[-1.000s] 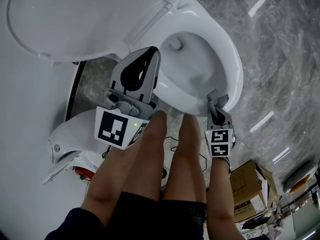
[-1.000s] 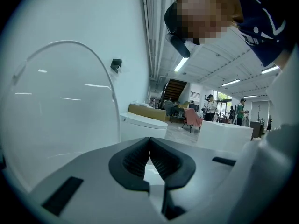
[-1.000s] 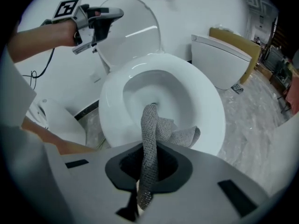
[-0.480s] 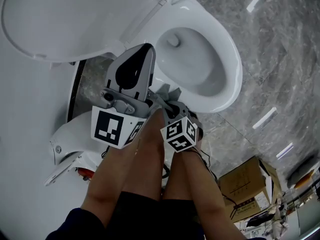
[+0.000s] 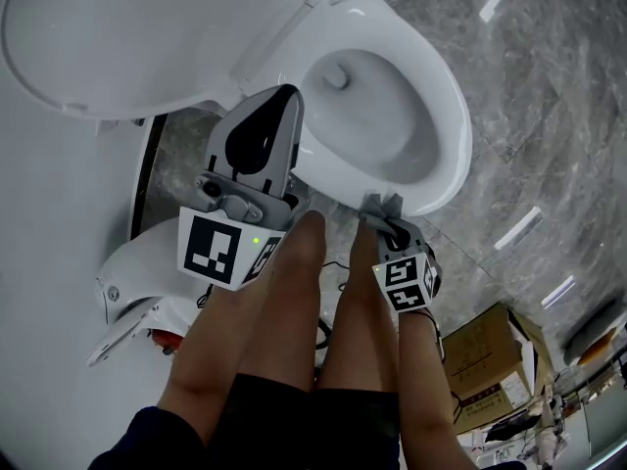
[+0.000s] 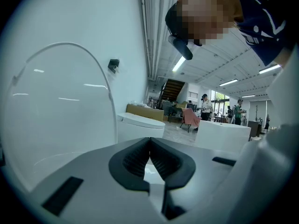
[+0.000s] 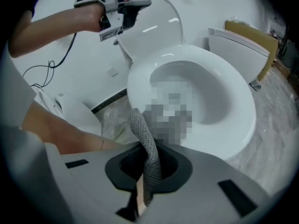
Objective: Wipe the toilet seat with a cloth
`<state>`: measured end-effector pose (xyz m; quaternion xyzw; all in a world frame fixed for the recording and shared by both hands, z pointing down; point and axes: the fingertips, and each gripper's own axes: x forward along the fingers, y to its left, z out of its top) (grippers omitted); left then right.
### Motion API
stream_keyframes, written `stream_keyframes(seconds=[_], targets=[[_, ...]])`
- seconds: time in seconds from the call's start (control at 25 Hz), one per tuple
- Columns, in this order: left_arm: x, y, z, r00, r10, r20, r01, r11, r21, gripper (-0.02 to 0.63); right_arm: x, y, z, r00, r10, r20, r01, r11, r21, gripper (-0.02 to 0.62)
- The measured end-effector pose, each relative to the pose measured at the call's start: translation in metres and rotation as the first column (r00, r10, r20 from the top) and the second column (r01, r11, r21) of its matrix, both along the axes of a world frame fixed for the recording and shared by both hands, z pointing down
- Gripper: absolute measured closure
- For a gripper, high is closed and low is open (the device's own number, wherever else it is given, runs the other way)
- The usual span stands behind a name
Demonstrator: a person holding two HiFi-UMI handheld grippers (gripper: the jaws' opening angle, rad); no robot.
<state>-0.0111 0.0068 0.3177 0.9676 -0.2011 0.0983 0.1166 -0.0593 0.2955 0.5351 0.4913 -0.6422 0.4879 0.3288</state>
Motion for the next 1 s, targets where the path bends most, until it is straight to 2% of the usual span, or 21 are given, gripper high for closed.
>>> stream_keyframes(seconds=[0.16,0.24,0.32,0.44,0.56,0.68,0.84,1.0], targets=[[0.003,0.002,-0.002,1.0,0.01,-0.005,-0.01,1.0,-0.001,0.586,0.053,0.036,0.008,0.987,0.125,-0.101,-0.133,0.988,-0.078,0.566],[0.004,0.003,-0.002,1.0,0.015,-0.006,-0.015,1.0,-0.001,0.586,0.064,0.041,0.008,0.984,0.129,-0.121,-0.141,0.985,-0.097,0.567],[0.005,0.003,-0.002,1.0,0.016,-0.005,-0.016,1.0,-0.002,0.586,0.062,0.038,0.007,0.988,0.086,-0.129,-0.1,0.989,-0.105,0.568],[0.006,0.004,-0.001,1.0,0.02,-0.002,-0.02,1.0,-0.005,0.586,0.042,0.025,-0.001,0.995,0.03,-0.096,-0.038,0.995,-0.088,0.568],[0.009,0.005,-0.002,1.0,0.029,-0.001,-0.029,1.0,-0.004,0.586,0.012,-0.006,-0.016,0.999,-0.007,-0.035,0.007,1.0,0.002,0.567],[0.011,0.006,-0.003,0.999,0.034,-0.002,-0.034,0.999,-0.001,0.586,-0.005,-0.04,-0.023,1.0,-0.009,0.014,0.008,0.997,0.075,0.566],[0.013,0.003,-0.006,0.999,0.036,-0.003,-0.036,0.999,0.006,0.586,0.012,-0.045,-0.012,0.997,0.07,0.038,-0.072,0.996,0.048,0.566],[0.012,0.002,-0.005,1.0,0.03,-0.002,-0.03,1.0,0.005,0.586,0.051,-0.022,-0.01,0.992,0.125,-0.017,-0.125,0.992,0.029,0.566]])
